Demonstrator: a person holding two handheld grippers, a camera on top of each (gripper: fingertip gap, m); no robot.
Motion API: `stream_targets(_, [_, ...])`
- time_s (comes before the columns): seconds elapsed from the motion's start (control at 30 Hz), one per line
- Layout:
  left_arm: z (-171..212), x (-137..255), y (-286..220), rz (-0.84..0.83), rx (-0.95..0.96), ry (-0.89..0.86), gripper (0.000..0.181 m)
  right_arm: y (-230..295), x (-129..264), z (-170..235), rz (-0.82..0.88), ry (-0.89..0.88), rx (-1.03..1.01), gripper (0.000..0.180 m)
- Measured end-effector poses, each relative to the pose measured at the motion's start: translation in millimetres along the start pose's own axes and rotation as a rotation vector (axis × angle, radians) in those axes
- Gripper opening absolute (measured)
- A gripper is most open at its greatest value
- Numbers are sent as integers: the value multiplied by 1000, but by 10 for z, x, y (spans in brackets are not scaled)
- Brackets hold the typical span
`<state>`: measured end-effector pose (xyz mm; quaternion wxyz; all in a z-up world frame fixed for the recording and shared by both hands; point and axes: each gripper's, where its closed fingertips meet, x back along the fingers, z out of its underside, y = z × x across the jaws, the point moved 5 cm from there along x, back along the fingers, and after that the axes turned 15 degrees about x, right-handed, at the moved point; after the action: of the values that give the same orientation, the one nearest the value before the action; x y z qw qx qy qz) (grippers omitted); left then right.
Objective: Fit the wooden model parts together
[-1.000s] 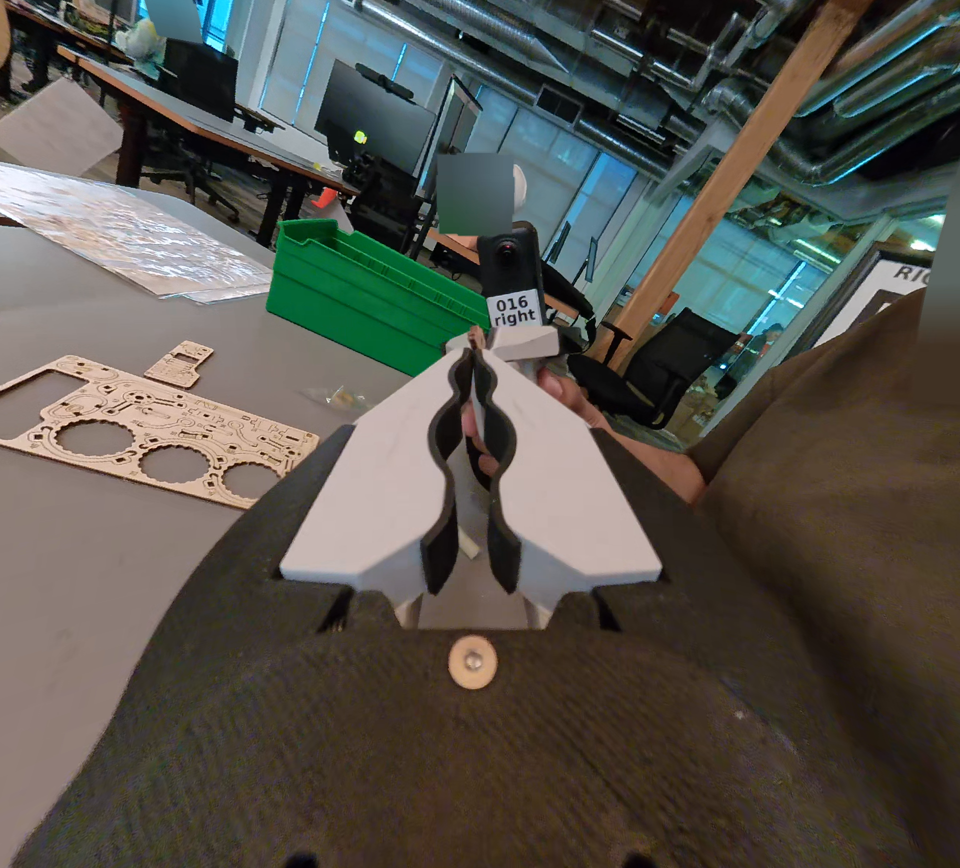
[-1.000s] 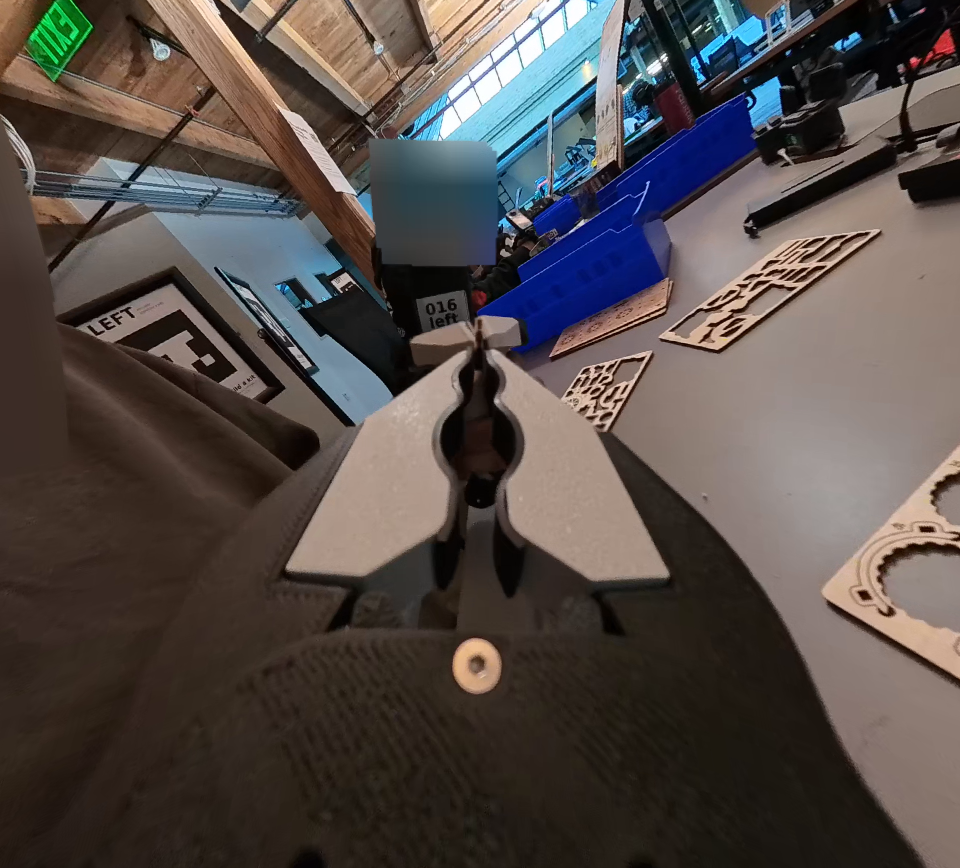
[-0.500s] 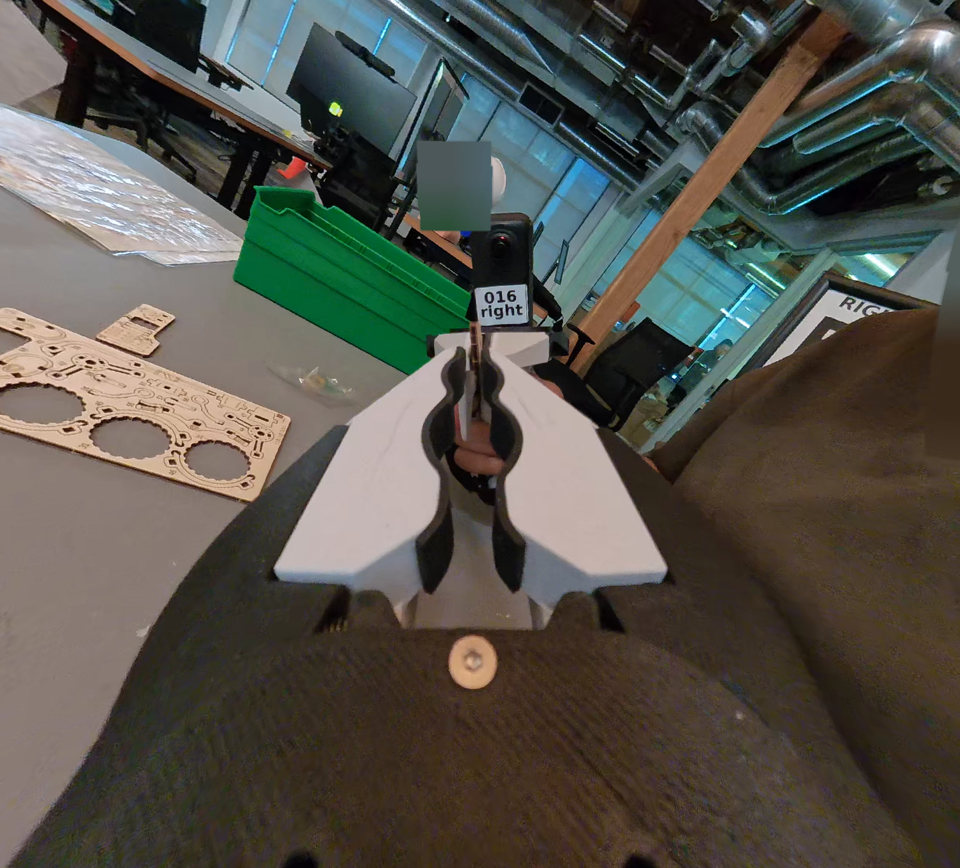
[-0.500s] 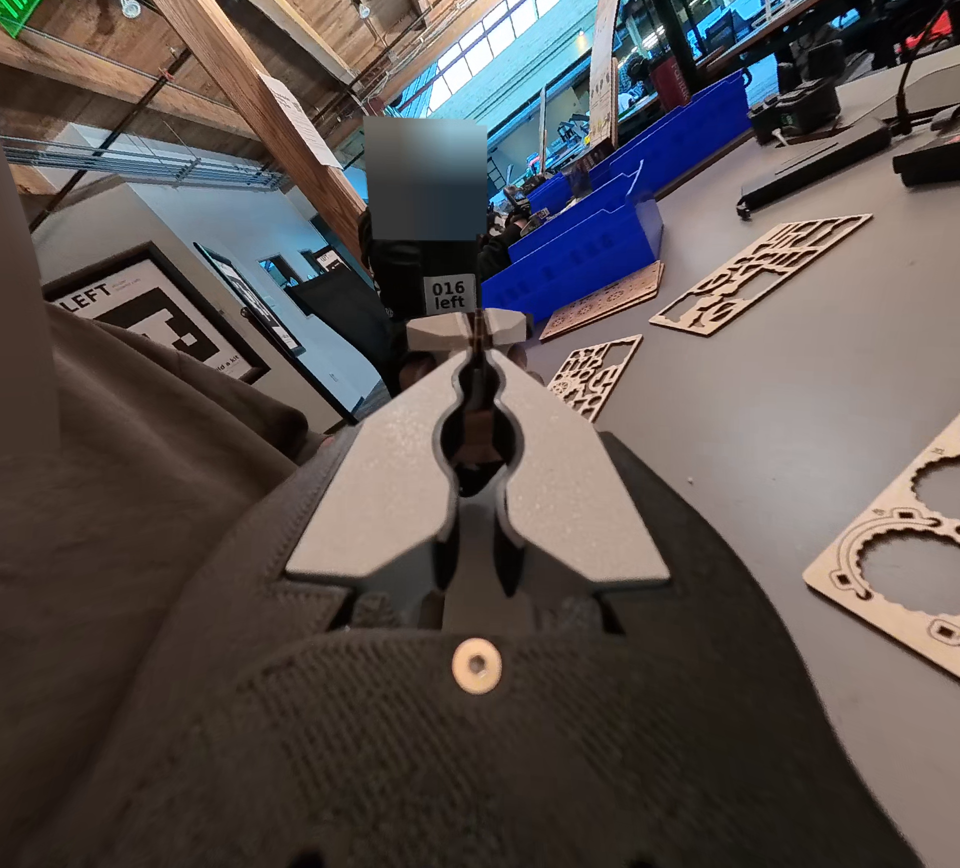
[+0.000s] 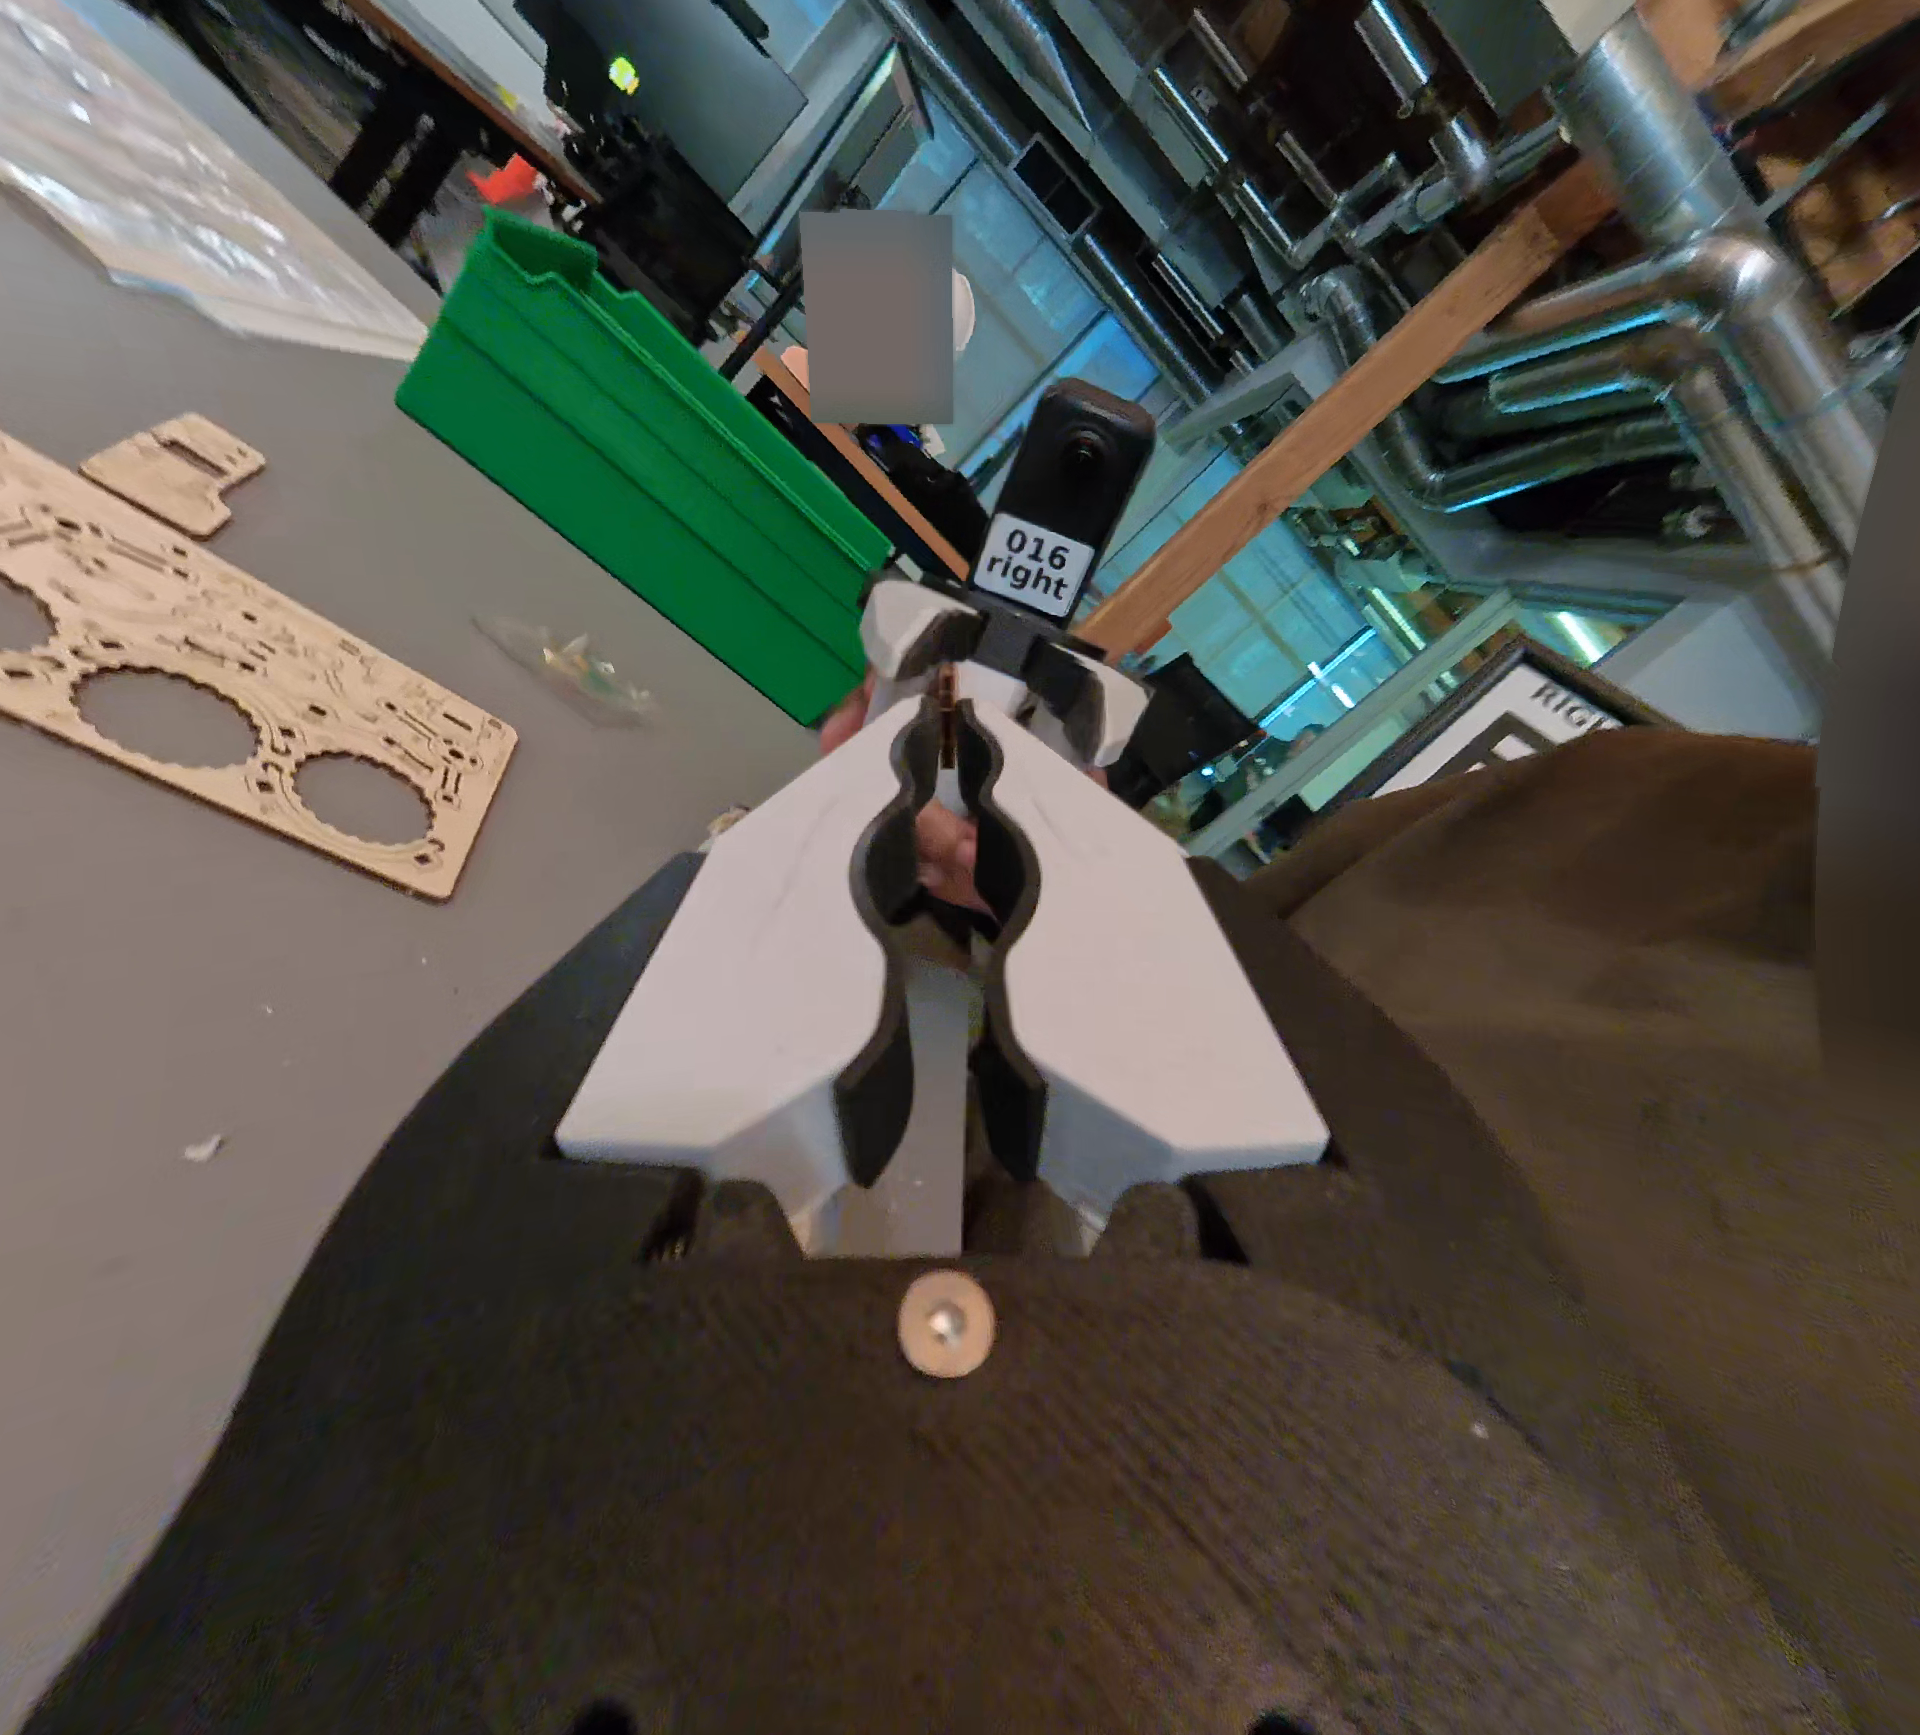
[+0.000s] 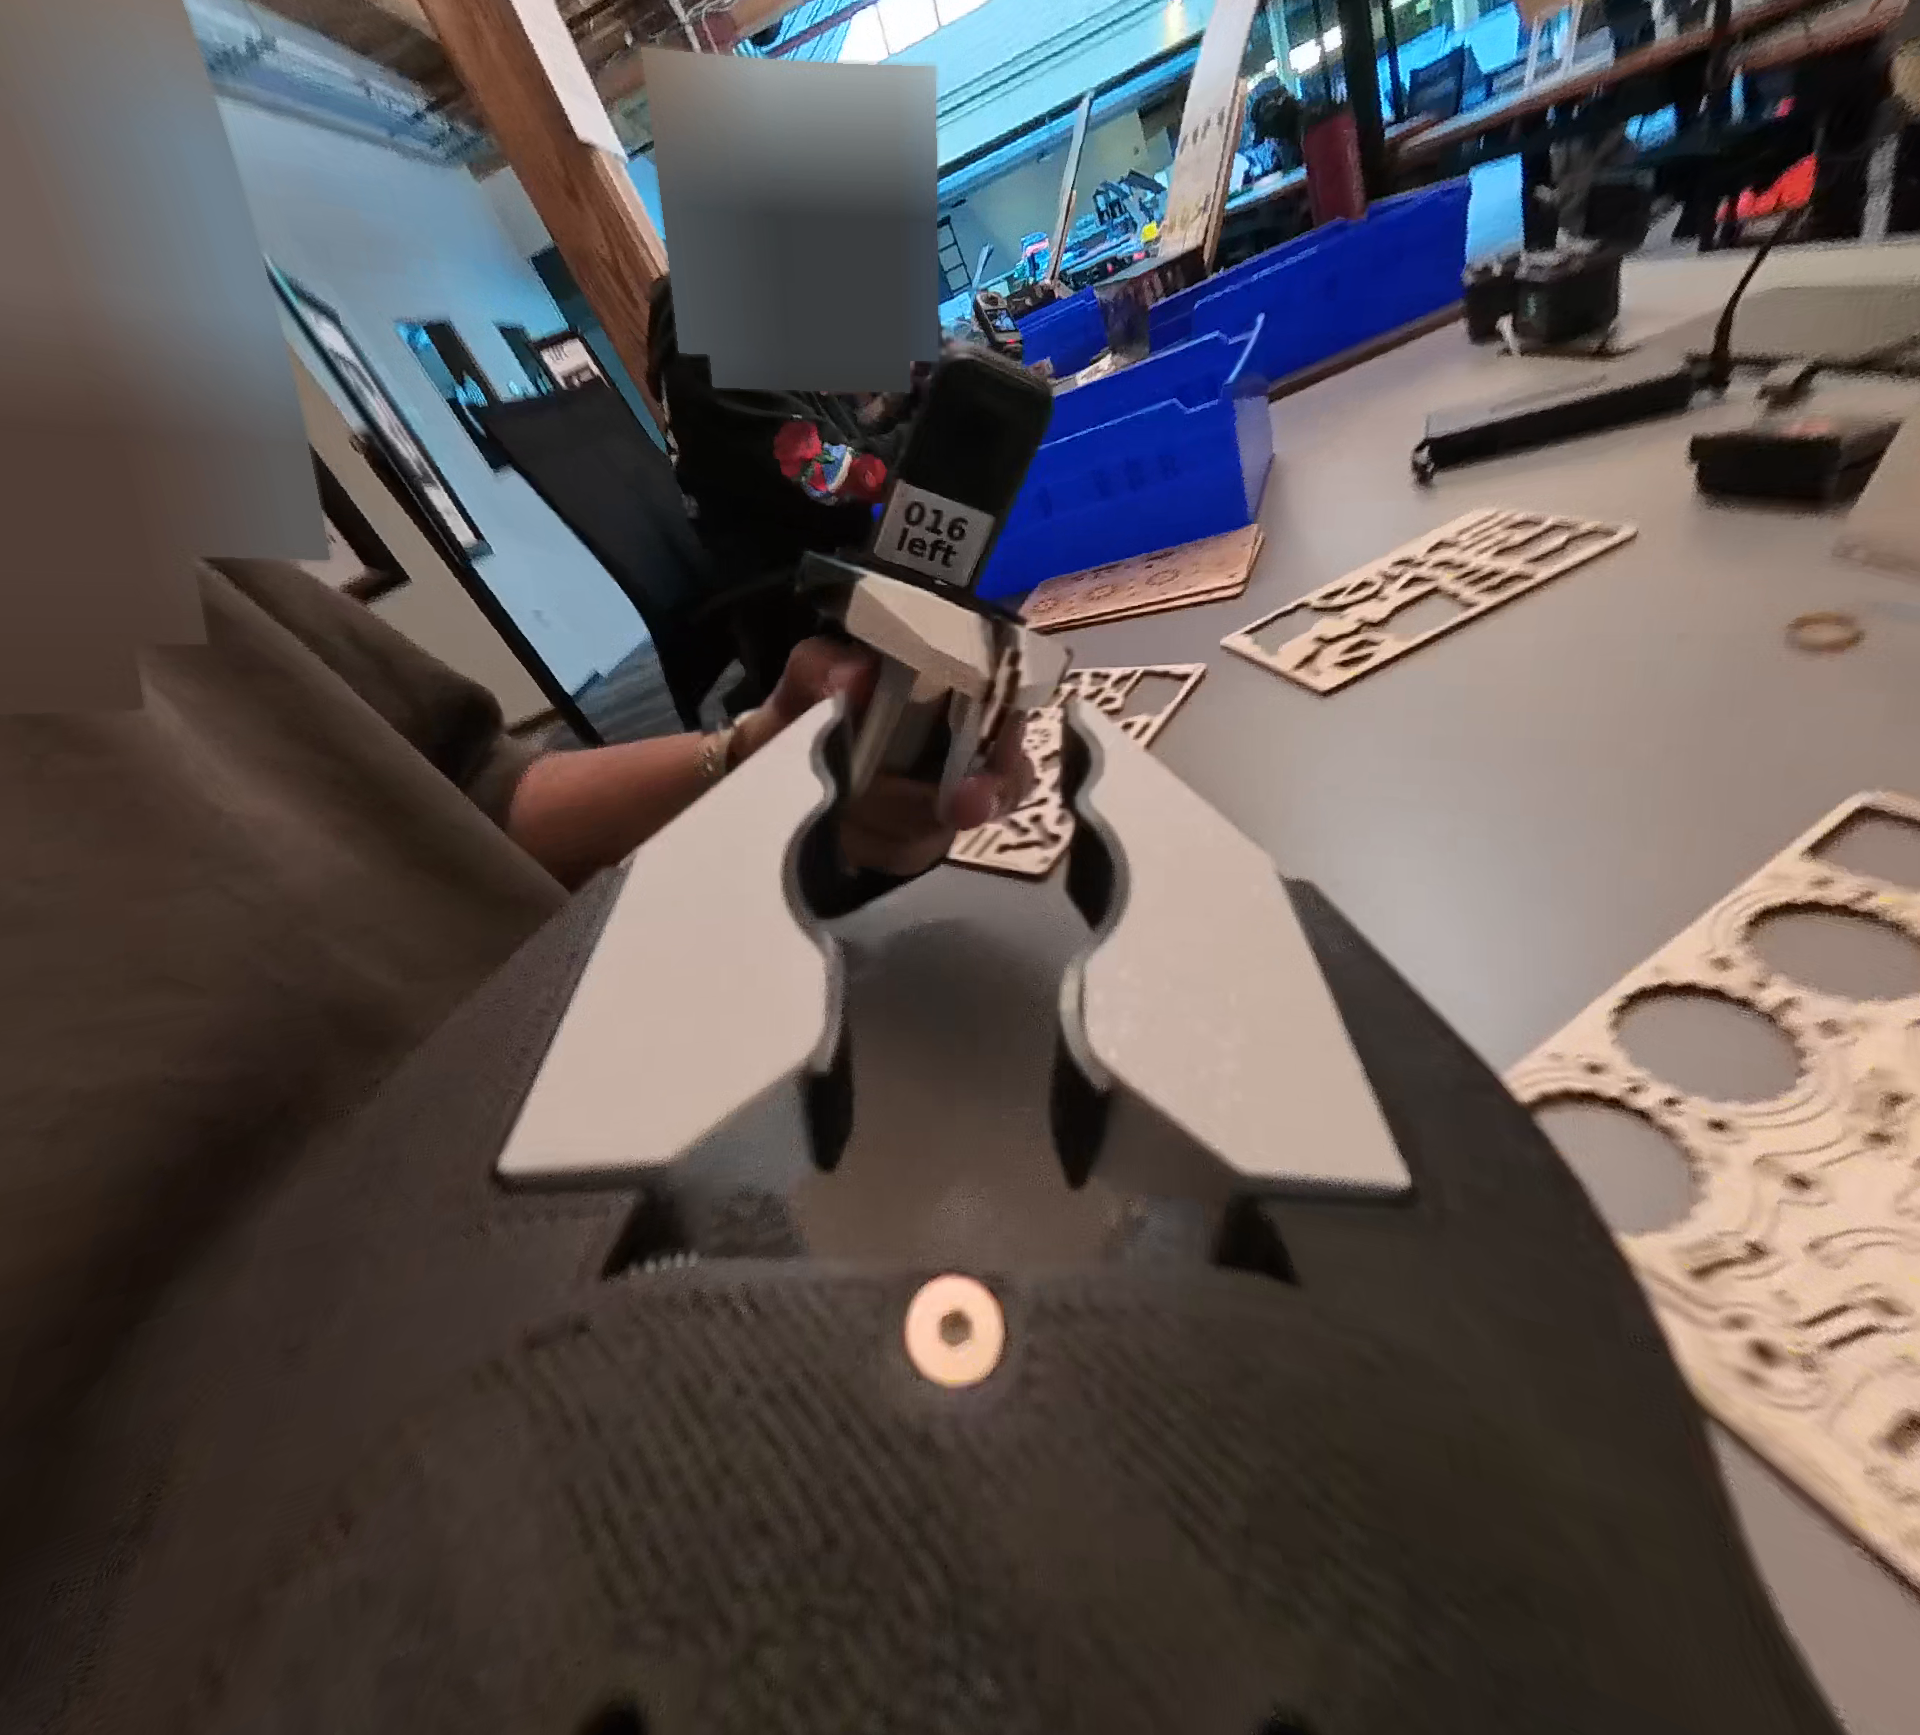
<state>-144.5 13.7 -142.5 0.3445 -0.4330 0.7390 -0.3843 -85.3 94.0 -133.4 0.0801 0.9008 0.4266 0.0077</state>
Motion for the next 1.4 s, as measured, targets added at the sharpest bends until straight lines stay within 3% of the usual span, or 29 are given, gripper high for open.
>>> stream_targets(0.1, [12, 34, 70, 26, 110, 45, 0, 11, 93, 2, 11, 73, 233, 44])
stream_targets(0.2, [83, 45, 162, 39, 239, 132, 0, 27, 144, 94, 51, 204, 486, 40])
stream_targets(0.3, [130, 48, 203, 41, 304, 177, 0, 82, 118, 190, 42, 278, 600, 37])
stream_targets(1.03, [291, 3, 263, 35, 386, 289, 0, 207, 11, 321, -3, 353, 702, 13])
stream_targets(1.4, [117, 118, 278, 101, 379, 179, 4, 53, 125, 136, 81, 175, 537, 13])
